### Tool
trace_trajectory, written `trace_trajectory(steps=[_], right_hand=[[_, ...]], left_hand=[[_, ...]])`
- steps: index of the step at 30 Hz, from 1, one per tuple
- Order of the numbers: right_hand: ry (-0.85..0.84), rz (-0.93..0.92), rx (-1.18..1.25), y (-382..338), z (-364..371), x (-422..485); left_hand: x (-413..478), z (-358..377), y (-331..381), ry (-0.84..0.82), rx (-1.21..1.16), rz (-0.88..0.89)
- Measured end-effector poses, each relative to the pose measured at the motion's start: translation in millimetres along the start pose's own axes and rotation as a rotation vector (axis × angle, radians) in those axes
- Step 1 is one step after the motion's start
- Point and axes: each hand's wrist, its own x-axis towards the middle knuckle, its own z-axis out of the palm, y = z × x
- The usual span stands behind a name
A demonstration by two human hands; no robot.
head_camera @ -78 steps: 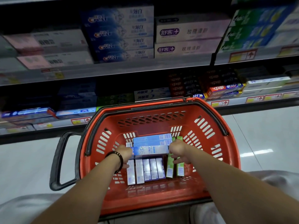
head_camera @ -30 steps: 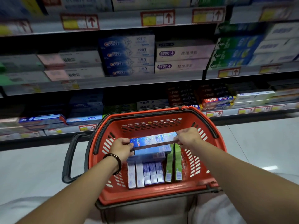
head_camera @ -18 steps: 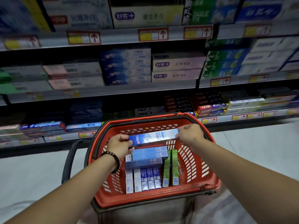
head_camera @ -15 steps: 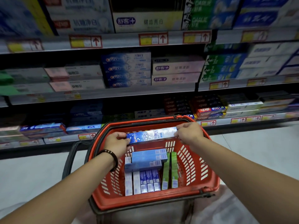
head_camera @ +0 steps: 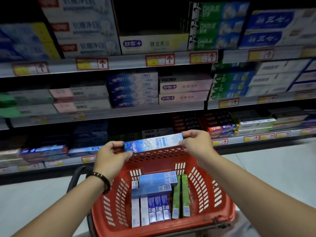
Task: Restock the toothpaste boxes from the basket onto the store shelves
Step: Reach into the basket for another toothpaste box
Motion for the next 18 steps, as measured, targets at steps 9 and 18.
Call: trace_trajectory(steps=[9, 18], right_hand=[[-0.032, -0.159, 0.068, -28, 1, -9], [-0.005, -0.246, 0.019, -33, 2, 0]], left_hand=[[0, -5, 35, 0.074, 0.007, 0.230], [4, -11, 59, 0.060, 0.055, 0.323]])
